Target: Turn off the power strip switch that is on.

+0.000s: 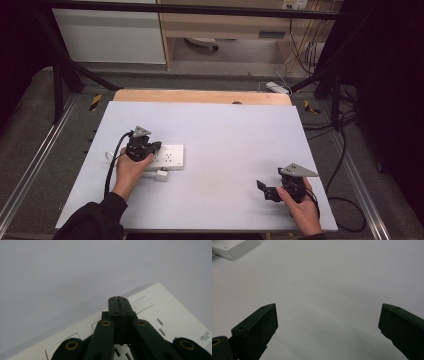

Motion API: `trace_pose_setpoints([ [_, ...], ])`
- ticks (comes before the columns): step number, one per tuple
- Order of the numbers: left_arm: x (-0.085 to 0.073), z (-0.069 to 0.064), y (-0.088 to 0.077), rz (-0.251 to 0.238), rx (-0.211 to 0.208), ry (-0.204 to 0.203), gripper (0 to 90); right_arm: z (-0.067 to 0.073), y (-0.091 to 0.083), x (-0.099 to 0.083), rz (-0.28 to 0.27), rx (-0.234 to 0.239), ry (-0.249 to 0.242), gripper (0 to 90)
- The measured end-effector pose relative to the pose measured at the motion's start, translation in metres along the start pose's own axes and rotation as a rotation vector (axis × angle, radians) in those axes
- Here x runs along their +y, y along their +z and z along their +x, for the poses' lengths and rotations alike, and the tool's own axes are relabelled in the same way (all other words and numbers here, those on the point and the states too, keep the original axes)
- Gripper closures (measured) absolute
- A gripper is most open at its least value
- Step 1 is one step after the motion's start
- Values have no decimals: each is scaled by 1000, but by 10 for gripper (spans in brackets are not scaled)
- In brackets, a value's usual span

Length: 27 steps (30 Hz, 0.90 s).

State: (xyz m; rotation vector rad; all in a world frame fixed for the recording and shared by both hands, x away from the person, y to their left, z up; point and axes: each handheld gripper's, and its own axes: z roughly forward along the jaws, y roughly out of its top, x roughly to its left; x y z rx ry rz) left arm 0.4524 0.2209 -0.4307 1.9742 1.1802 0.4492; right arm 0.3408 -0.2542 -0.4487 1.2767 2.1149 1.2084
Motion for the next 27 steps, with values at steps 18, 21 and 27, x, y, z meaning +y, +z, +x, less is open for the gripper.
trace_pose_setpoints([
  [18, 0, -1, 2, 6, 1, 4, 900, 0, 0, 0, 0, -2, -3, 27],
  [21, 0, -2, 2, 8, 8, 13, 900, 0, 0, 0, -1, -2, -5, 27],
  [27, 1, -2, 1, -2, 0, 10, 900, 0, 0, 0, -1, -4, -5, 30],
])
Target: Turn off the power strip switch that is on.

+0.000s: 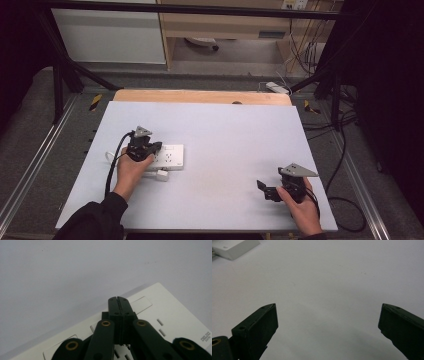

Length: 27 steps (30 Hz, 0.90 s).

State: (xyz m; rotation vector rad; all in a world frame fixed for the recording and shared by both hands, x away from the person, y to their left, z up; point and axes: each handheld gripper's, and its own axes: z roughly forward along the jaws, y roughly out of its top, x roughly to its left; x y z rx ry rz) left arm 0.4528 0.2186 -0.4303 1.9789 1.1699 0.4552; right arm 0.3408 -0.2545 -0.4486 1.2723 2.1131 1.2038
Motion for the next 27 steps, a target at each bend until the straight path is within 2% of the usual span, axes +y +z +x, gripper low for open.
trace_pose_setpoints([
  [10, 8, -3, -8, -46, -23, -15, 900, 1, 0, 0, 7, 3, -1, 29],
  [14, 14, -8, -11, -53, -11, 9, 900, 1, 0, 0, 7, 4, -3, 29],
  [24, 23, -13, -12, -100, -29, 7, 899, -2, -2, -1, 1, 3, 4, 29],
  [25, 23, -14, -12, -104, -35, 2, 889, -2, -2, -1, 2, 2, 4, 28],
  [27, 23, -17, -11, -99, -28, -6, 767, -2, -2, -1, 1, 3, 3, 28],
])
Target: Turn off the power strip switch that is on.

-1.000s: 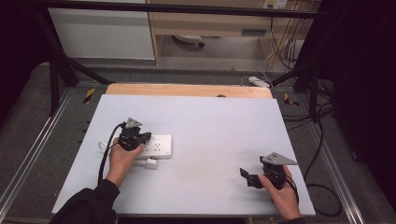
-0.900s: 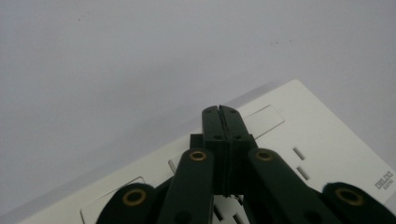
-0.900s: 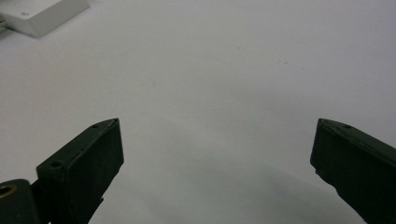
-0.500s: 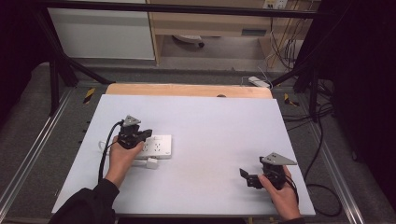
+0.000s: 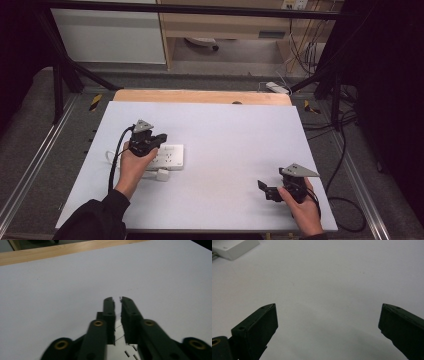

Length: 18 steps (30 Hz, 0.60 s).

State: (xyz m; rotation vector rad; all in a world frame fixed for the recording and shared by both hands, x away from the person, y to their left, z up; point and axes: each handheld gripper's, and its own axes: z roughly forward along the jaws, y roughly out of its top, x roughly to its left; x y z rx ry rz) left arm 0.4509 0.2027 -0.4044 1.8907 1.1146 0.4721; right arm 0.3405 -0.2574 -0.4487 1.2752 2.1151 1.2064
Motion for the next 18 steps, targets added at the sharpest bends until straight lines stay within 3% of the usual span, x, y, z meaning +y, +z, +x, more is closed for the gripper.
trace_pose_setpoints([
  [7, 4, -4, -1, -41, 1, -31, 424, 1, 0, 0, 4, 0, 3, 28],
  [14, 6, -8, -4, -61, -8, -24, 189, 1, 1, 0, 4, 1, -3, 28],
  [18, 8, -9, -7, -102, -14, -21, 128, 1, 1, 0, 6, 2, -4, 28],
])
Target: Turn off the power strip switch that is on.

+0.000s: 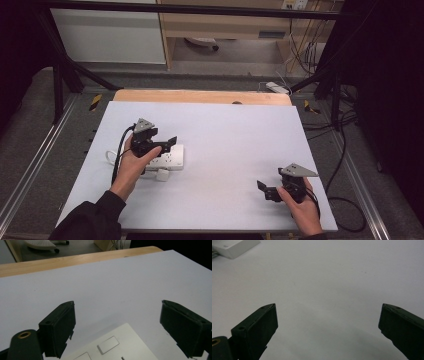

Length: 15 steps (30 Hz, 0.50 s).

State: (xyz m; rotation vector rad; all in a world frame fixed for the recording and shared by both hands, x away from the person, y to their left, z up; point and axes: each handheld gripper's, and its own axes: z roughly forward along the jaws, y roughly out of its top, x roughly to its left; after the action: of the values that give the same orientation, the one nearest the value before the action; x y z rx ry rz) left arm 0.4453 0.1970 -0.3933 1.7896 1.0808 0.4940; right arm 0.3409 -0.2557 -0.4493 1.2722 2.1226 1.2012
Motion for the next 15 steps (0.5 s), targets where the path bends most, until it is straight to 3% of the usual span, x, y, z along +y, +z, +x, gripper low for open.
trace_pose_setpoints([
  [5, 4, 1, -9, -63, 8, -23, 127, -1, -1, 0, -1, -6, 4, 27],
  [15, 8, 6, -27, -88, -5, -46, 112, 0, 0, -1, 3, -3, -3, 27],
])
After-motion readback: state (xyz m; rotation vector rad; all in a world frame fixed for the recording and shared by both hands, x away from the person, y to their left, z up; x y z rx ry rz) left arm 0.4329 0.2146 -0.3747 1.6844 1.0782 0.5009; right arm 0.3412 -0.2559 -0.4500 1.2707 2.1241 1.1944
